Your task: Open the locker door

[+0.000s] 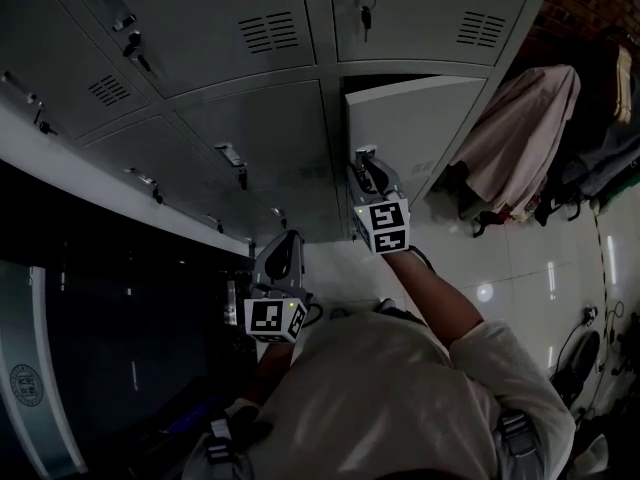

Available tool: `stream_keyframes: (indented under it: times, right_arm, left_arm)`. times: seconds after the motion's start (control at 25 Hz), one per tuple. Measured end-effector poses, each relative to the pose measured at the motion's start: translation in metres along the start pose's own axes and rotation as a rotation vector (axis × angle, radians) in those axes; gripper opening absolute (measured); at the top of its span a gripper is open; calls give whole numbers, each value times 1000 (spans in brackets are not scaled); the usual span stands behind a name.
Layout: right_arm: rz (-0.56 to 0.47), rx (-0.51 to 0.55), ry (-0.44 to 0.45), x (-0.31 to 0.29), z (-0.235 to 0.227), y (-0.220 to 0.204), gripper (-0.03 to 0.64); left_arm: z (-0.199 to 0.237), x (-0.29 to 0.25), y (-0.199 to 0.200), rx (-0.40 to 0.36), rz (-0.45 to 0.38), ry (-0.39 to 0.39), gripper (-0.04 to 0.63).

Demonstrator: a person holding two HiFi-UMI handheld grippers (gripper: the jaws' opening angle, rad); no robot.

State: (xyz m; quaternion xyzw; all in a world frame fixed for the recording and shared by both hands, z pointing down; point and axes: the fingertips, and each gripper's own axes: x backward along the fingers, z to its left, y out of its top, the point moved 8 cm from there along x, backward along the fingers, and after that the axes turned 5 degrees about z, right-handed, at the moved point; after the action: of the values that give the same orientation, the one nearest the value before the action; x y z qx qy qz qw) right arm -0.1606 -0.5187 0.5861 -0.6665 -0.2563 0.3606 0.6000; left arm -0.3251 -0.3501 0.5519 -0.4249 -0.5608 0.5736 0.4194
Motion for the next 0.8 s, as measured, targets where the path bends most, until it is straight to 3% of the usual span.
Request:
stream_keyframes:
  times: [0.32, 0.64, 0.8]
  right_arm:
    - [-64, 13, 23, 73, 3, -8, 112]
    - [-101, 35, -30, 151, -14, -17, 133]
    - [-120, 47, -77, 181, -26, -21, 132]
  left_arm:
    - [-9, -7, -11, 27, 26, -40, 20]
    - [-26, -21, -12, 2, 40, -105, 20]
    - [-35, -25, -20, 34, 48, -111, 20]
